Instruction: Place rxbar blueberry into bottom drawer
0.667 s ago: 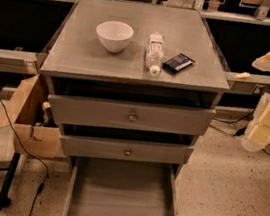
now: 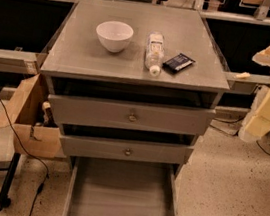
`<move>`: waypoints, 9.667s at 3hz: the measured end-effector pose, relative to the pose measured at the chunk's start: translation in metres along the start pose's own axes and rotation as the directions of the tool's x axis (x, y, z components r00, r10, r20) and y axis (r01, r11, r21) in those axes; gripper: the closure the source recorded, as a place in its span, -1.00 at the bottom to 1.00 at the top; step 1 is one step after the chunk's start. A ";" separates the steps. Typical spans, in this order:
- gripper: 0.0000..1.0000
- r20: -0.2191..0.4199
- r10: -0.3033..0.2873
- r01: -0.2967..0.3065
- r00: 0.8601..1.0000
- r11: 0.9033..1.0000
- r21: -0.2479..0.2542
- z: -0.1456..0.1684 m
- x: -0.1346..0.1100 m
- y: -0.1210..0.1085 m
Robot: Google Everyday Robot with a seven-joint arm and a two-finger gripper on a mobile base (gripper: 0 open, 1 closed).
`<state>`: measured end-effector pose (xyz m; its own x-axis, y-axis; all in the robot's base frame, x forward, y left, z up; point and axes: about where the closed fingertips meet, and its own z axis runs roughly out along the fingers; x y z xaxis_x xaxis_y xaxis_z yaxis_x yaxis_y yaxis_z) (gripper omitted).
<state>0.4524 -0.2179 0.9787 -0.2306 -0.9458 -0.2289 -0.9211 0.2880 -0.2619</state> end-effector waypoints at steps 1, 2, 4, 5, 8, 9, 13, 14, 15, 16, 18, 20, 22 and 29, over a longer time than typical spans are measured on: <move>-1.00 0.072 0.081 -0.084 0.994 0.996 0.039 0.013 0.003 -0.035; -1.00 0.266 0.264 -0.296 0.927 0.951 0.086 0.043 0.009 -0.095; -1.00 0.582 0.436 -0.541 0.686 0.841 0.007 0.088 -0.036 -0.195; -1.00 0.582 0.436 -0.541 0.686 0.841 0.007 0.088 -0.036 -0.195; -1.00 0.655 0.440 -0.535 0.615 0.843 -0.064 0.176 -0.060 -0.228; -1.00 0.721 0.424 -0.490 0.548 0.861 -0.134 0.216 -0.080 -0.251; -1.00 0.670 0.317 -0.379 0.671 0.924 -0.059 0.225 -0.112 -0.275; -1.00 0.638 0.319 -0.375 0.700 0.926 -0.051 0.227 -0.108 -0.270; -1.00 0.617 0.319 -0.354 0.720 0.933 -0.068 0.235 -0.111 -0.260; -1.00 0.617 0.316 -0.331 0.721 0.939 -0.095 0.241 -0.121 -0.252; -1.00 0.568 0.347 -0.325 0.746 0.935 -0.145 0.262 -0.130 -0.241; -0.17 0.523 0.379 -0.349 0.764 0.923 -0.160 0.265 -0.125 -0.240; 0.75 0.523 0.379 -0.349 0.764 0.923 -0.160 0.254 -0.128 -0.244; 1.00 0.639 0.298 -0.262 0.709 0.953 -0.154 0.110 -0.077 -0.180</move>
Offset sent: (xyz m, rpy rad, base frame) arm 0.1676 -0.0533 -0.0141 0.5177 -0.3051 -0.3922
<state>0.6707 -0.1810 0.9407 -0.2382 -0.4888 -0.8392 -0.8653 0.4991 -0.0451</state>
